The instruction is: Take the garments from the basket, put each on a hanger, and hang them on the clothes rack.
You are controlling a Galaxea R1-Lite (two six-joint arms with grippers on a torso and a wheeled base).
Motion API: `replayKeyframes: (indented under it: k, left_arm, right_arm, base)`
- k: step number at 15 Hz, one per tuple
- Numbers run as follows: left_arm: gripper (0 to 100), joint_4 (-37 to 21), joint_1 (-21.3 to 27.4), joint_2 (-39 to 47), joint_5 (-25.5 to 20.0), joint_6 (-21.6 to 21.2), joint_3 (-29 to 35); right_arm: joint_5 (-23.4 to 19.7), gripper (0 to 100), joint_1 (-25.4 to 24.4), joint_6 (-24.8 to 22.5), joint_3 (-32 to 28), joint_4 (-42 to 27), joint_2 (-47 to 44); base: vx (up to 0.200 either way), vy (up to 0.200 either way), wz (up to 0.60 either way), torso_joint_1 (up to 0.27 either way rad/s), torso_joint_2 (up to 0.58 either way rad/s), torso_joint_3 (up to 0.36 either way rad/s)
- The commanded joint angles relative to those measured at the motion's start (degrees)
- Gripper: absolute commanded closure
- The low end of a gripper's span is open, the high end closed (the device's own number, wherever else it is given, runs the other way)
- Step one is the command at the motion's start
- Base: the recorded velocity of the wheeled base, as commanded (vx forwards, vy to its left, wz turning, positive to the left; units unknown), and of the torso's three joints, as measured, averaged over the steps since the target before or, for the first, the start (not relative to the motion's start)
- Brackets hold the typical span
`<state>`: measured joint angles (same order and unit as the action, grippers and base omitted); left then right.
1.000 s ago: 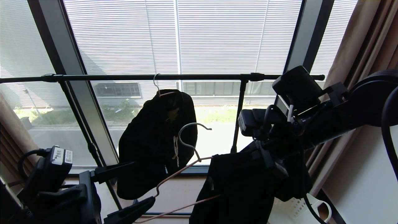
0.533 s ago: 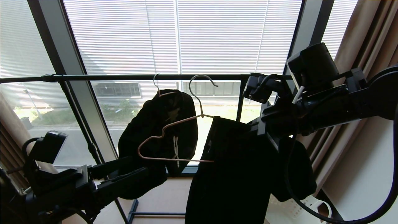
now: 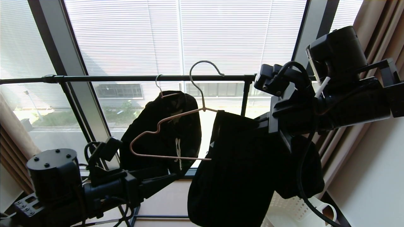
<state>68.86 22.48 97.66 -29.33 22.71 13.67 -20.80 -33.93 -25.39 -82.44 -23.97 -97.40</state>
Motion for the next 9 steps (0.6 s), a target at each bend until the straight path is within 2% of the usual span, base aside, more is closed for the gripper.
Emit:
replayKeyframes:
  k: [1,4,9]
  left_arm:
    - [0,-0.66,2.48,7.28,2.17,0.05,4.97]
    - [0,-1.72,5.73,10.36,2.88,0.05,9.1]
    - [0,-1.36,8.19,9.83,3.05,-0.12,7.16]
  right_arm:
    - [-0.03,100,-0.88,-0.01,0.18,-0.03,0.55]
    - [-0.12,100,-1.67,-0.1,0.18,-0.03,0.55]
    - [-0.03,100,-2.9,-0.1,0.0,-0.03,0.55]
  base:
    - [0.0,0.0,0.0,0.0,0.0,0.0]
    - [0.0,0.0,0.0,0.0,0.0,0.0]
    - [0.0,0.0,0.0,0.0,0.0,0.0]
